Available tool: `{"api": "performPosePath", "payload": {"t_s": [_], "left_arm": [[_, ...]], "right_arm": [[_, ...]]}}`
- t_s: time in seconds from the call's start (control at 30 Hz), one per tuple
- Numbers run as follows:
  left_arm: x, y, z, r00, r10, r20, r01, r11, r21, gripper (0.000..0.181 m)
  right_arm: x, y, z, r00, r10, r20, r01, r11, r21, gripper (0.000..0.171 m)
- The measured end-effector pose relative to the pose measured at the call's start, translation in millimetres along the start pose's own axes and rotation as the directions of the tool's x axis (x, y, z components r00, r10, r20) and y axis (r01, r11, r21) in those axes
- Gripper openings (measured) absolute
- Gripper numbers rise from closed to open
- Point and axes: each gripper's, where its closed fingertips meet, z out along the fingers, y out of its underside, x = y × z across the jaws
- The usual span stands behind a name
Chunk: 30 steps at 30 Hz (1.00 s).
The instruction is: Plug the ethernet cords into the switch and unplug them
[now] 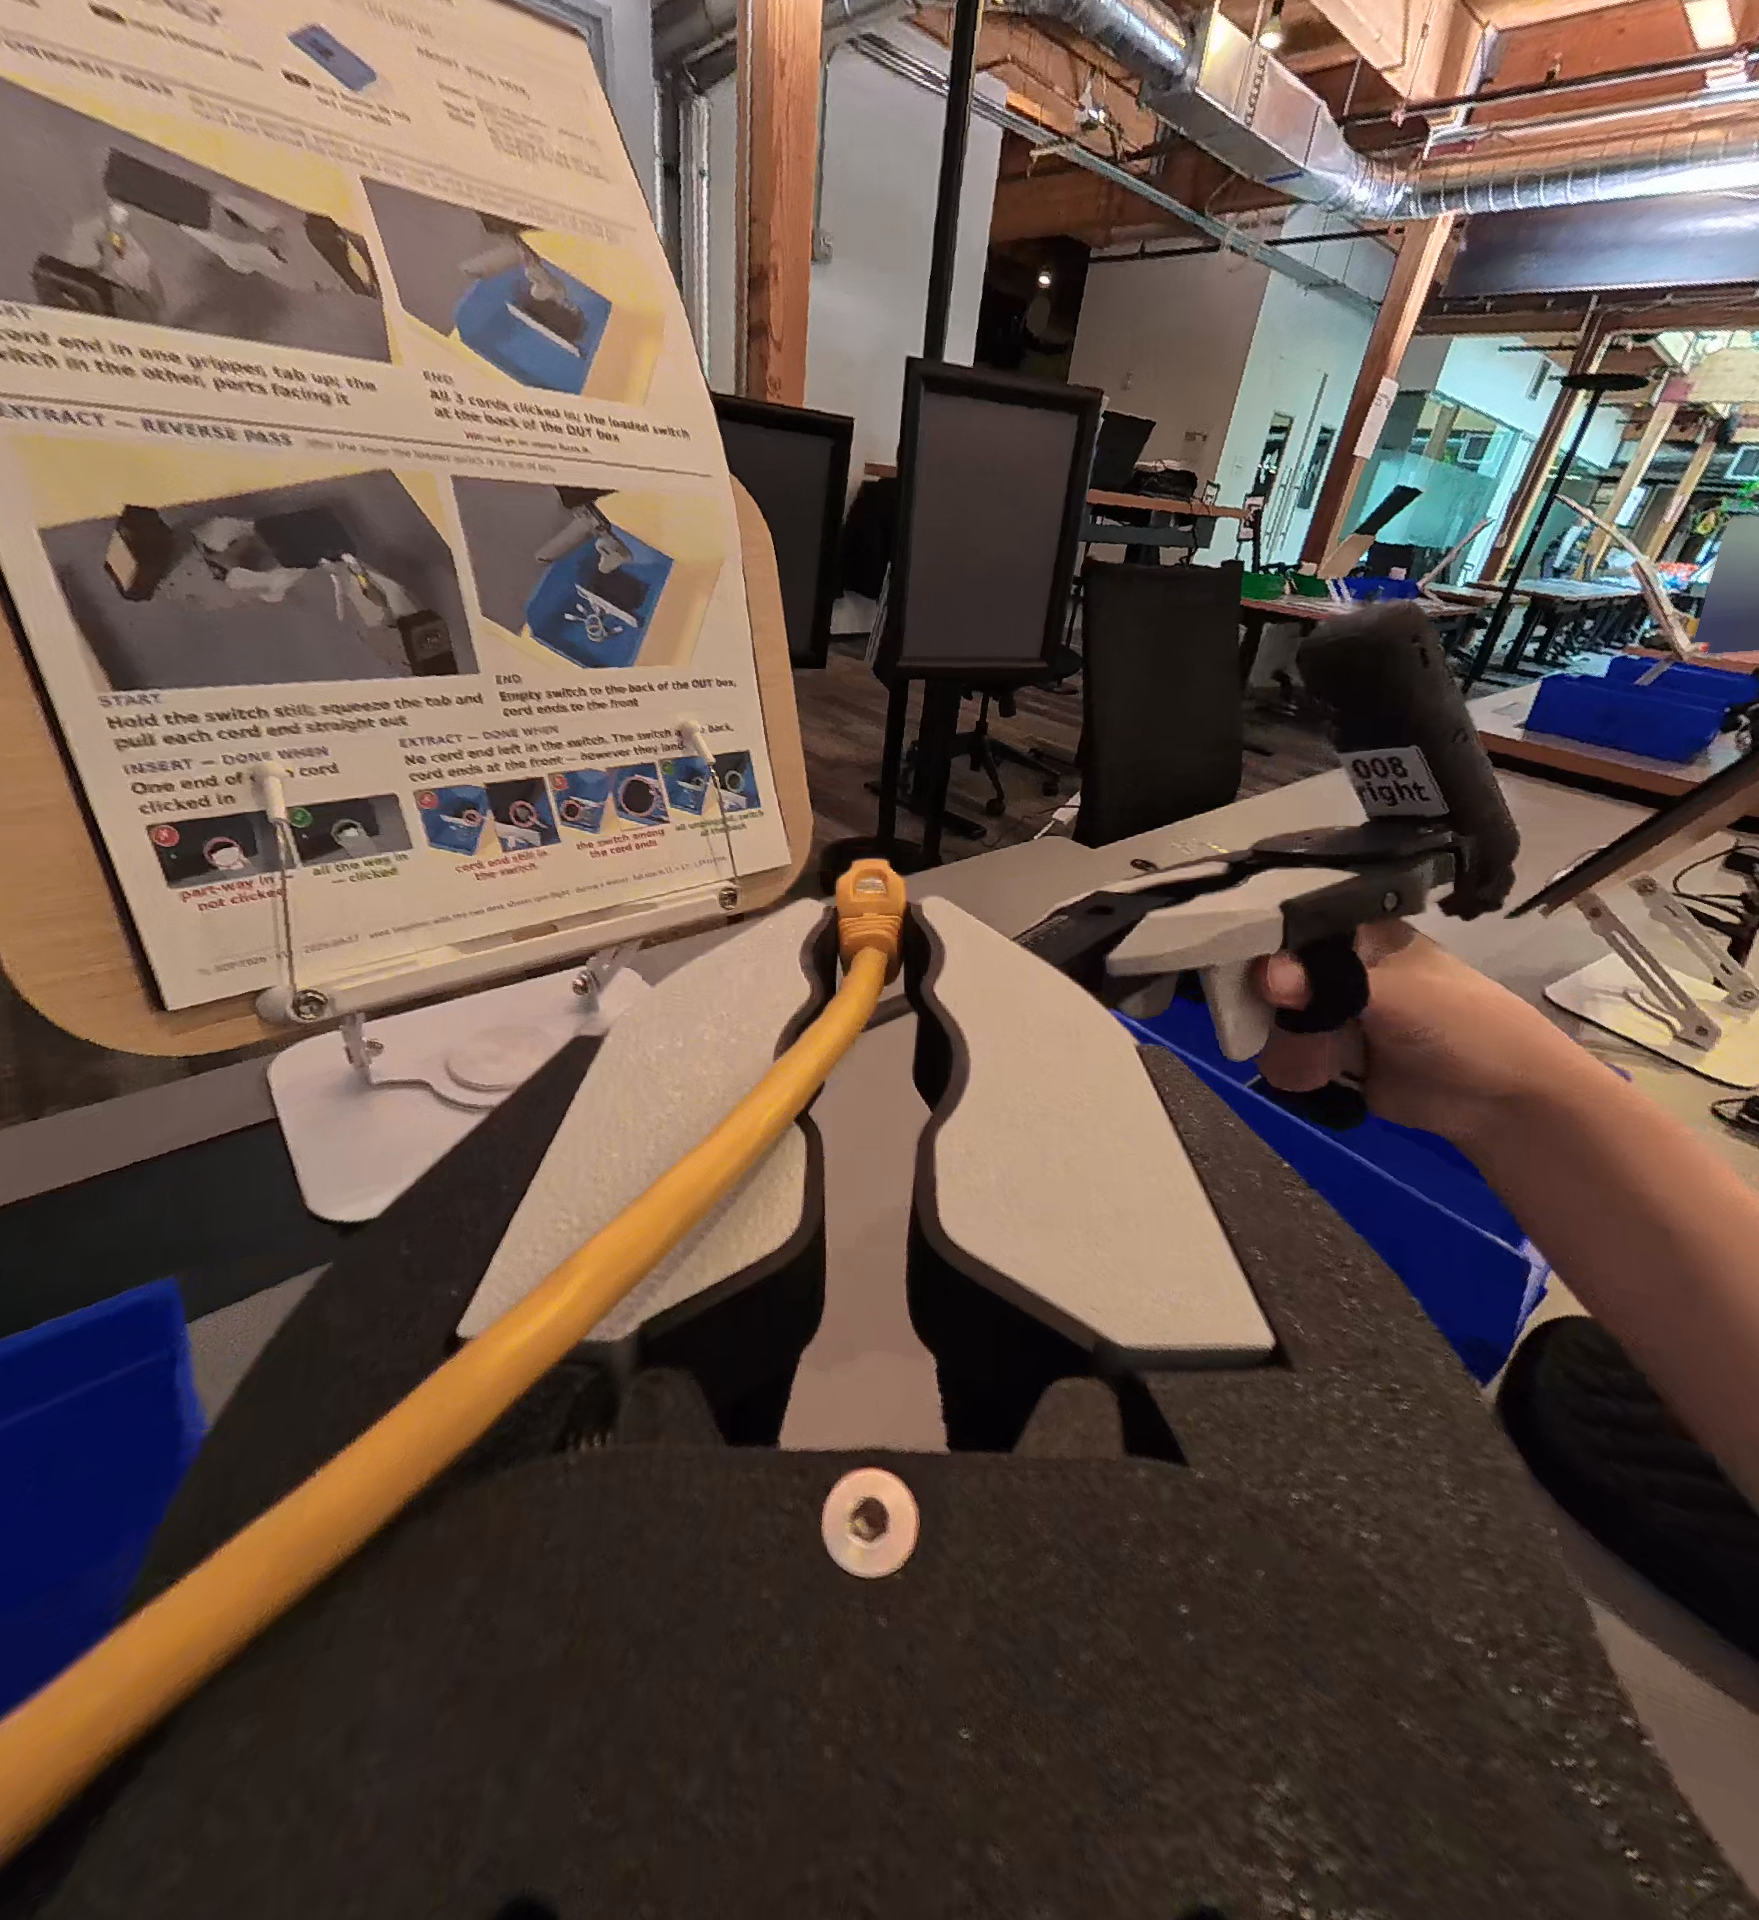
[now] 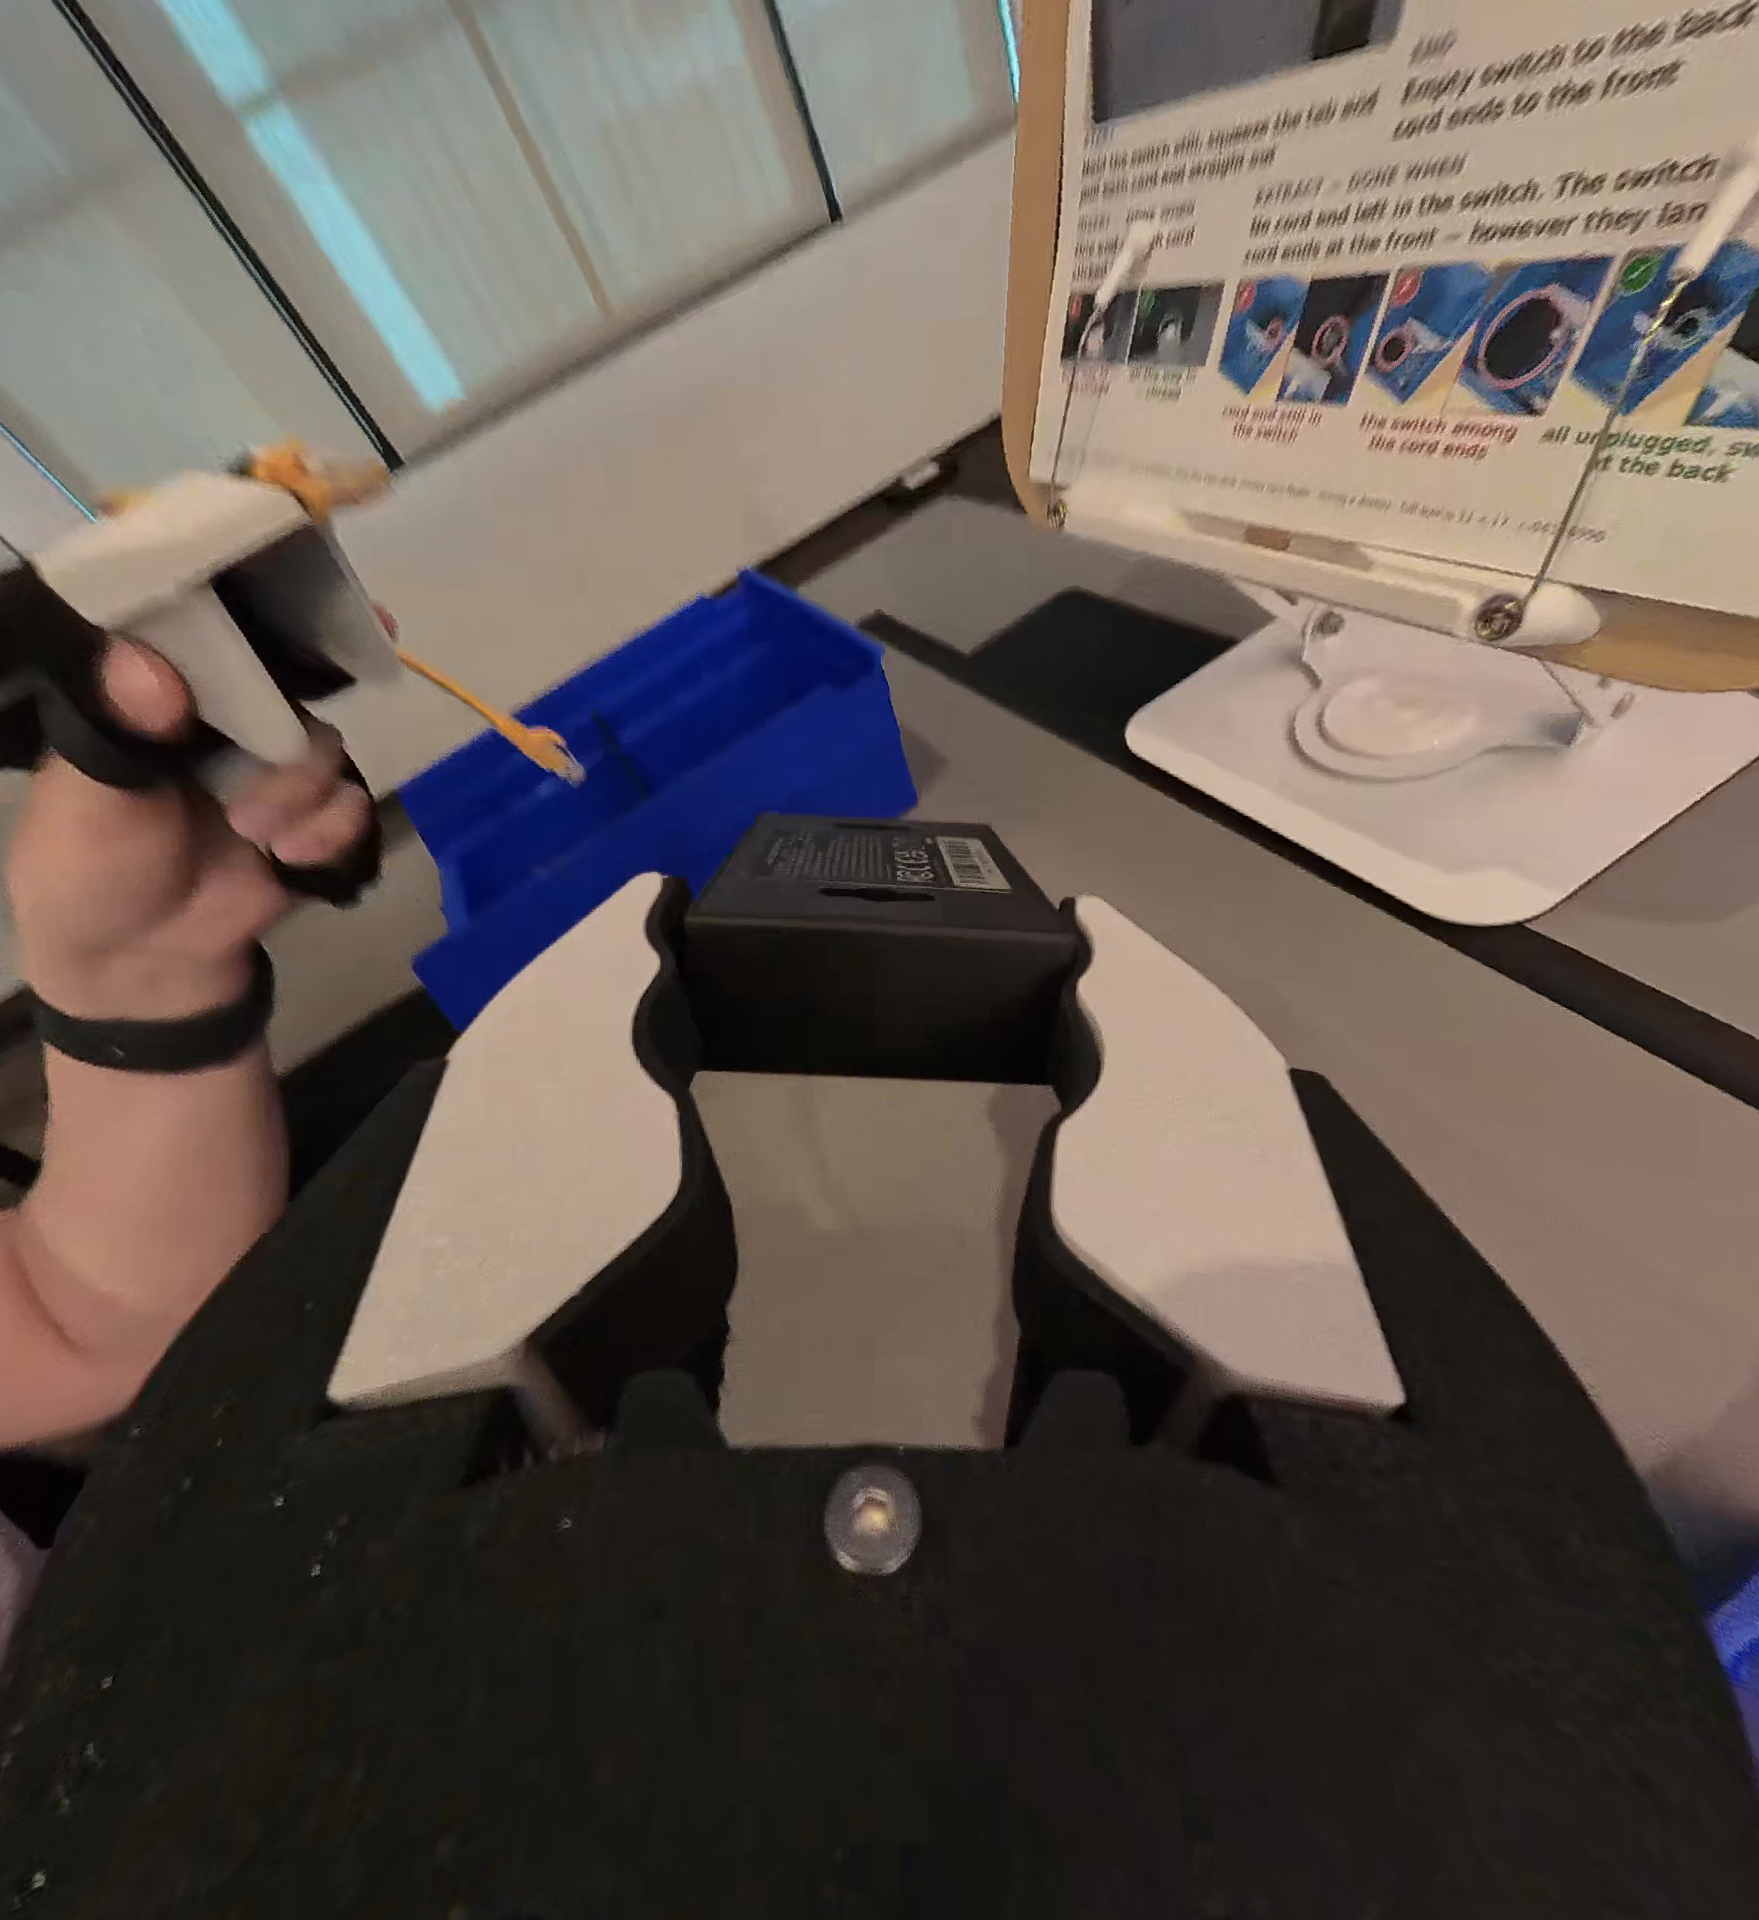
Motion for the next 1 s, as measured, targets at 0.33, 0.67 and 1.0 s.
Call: {"api": "performPosePath", "payload": {"t_s": [0.33,0.67,1.0], "left_arm": [[12,9,10,0.998,0.055,-0.006,-0.055,0.998,-0.042,0.012],[6,5,6,0.999,0.049,0.004,-0.048,0.998,-0.036,0.012],[4,-1,0,1.000,0.028,-0.012,-0.028,1.000,-0.014,0.012]], "right_arm": [[6,50,14,0.992,-0.105,-0.067,0.085,0.966,-0.245,0.063],[-5,143,35,0.916,-0.397,0.057,0.267,0.498,-0.825,0.063],[-13,163,24,0.906,-0.406,0.123,0.309,0.432,-0.847,0.064]]}}
